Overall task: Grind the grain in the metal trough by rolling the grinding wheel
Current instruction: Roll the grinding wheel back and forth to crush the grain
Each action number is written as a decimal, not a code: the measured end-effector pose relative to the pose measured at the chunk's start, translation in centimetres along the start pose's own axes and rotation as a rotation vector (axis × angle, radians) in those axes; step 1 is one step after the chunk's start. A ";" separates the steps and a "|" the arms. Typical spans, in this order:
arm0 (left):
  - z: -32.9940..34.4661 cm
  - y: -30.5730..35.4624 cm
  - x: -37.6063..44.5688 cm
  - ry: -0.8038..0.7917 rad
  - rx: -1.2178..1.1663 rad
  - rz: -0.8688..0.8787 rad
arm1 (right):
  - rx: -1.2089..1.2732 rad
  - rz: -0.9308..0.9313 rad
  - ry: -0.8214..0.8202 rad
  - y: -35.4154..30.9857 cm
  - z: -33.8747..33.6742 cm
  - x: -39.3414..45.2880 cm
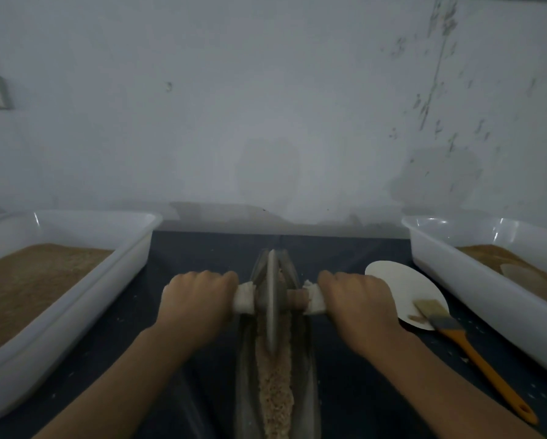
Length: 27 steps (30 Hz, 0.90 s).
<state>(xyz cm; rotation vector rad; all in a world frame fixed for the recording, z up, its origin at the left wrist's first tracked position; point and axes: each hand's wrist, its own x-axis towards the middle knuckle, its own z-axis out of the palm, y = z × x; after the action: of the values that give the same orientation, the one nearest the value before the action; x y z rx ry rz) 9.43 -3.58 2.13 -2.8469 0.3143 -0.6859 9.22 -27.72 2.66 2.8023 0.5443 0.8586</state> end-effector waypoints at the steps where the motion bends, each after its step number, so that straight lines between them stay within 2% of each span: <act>1: -0.5 0.0 -0.9 -0.050 -0.043 0.004 | -0.024 -0.027 -0.009 -0.2 -0.8 -0.5; 3: -1.9 0.0 -3.0 -0.154 -0.111 0.016 | -0.013 -0.070 0.008 -0.6 -2.4 -2.2; 5: -3.5 0.0 -5.0 -0.193 -0.099 0.030 | 0.009 -0.109 0.071 -0.7 -3.7 -4.3; 7: -4.4 0.1 -6.6 -0.109 -0.027 0.091 | 0.012 -0.123 0.102 -0.6 -4.4 -5.8; 9: -4.7 0.1 -7.0 -0.011 -0.061 0.130 | 0.007 -0.107 0.101 -0.5 -4.3 -6.5; 13: -2.8 0.0 -5.0 -0.072 -0.061 0.049 | -0.027 -0.044 0.132 -0.3 -1.9 -4.6; 20: 1.3 -0.8 1.6 0.052 0.005 0.027 | -0.137 0.057 0.010 0.5 1.8 1.9; 24: 0.6 -0.6 -0.4 0.035 -0.007 0.014 | -0.080 -0.020 0.035 0.3 0.4 0.7; 27: -1.2 -0.2 -3.6 -0.045 -0.051 0.015 | -0.036 -0.103 0.069 0.2 -1.4 -2.2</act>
<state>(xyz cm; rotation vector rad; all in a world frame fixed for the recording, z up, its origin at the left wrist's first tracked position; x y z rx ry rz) 5.76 -2.63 1.67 -2.9005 0.3515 -0.6187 6.79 -28.67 2.75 2.6947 0.6708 0.9370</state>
